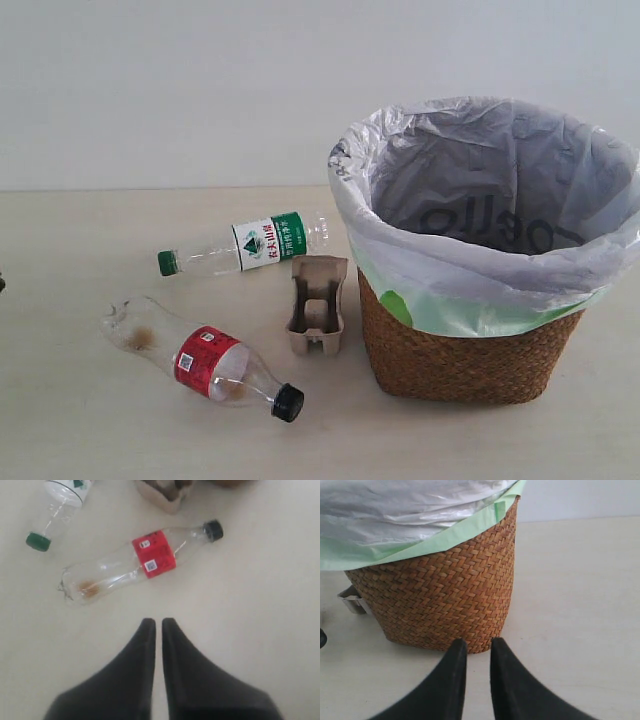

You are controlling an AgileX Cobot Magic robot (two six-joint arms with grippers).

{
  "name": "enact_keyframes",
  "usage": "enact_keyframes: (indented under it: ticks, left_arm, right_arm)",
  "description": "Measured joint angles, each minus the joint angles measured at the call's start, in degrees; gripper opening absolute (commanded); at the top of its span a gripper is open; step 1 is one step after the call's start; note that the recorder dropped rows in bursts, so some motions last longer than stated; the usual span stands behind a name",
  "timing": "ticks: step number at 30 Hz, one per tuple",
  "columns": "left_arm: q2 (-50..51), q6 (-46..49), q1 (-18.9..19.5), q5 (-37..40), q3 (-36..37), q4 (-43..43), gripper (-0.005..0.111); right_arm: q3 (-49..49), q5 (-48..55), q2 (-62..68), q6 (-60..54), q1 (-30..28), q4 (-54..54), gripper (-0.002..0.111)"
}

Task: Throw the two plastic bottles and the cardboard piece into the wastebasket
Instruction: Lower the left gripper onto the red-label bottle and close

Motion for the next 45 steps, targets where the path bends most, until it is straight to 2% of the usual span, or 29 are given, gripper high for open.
enact_keyframes:
  ticks: [5, 9, 15, 20, 25, 30, 34, 39, 41, 45]
  left_arm:
    - [8.3, 13.9, 0.0, -4.1, -0.4, 2.6, 0.004]
    - [15.9, 18.3, -4.0, -10.7, -0.6, 5.3, 0.004]
    - [25.6, 18.7, -13.7, -19.2, -1.0, 15.4, 0.004]
    - [31.2, 17.1, -19.4, -22.3, -1.1, 23.6, 0.004]
    - [33.1, 13.9, -21.4, -24.3, -1.1, 31.5, 0.004]
    - [33.1, 12.9, -22.1, -27.3, -1.1, 32.7, 0.005]
    - [33.1, 12.8, -22.6, -29.1, -1.1, 32.7, 0.021]
    - [33.1, 12.7, -22.6, -29.8, -1.1, 32.7, 0.054]
    - [33.1, 12.7, -22.6, -30.7, -1.1, 32.7, 0.063]
    - [33.3, 12.7, -22.6, -32.6, -1.1, 32.0, 0.068]
  right_arm:
    - [0.0, 0.0, 0.0, 0.0, 0.0, 0.0, 0.013]
    - [0.0, 0.0, 0.0, 0.0, 0.0, 0.0, 0.013]
    - [0.0, 0.0, 0.0, 0.0, 0.0, 0.0, 0.013]
    - [0.0, 0.0, 0.0, 0.0, 0.0, 0.0, 0.013]
    - [0.0, 0.0, 0.0, 0.0, 0.0, 0.0, 0.013]
    - [0.0, 0.0, 0.0, 0.0, 0.0, 0.0, 0.013]
    - [0.0, 0.0, 0.0, 0.0, 0.0, 0.0, 0.013]
    - [0.0, 0.0, 0.0, 0.0, 0.0, 0.0, 0.013]
    - [0.0, 0.0, 0.0, 0.0, 0.0, 0.0, 0.013]
    - [0.0, 0.0, 0.0, 0.0, 0.0, 0.0, 0.013]
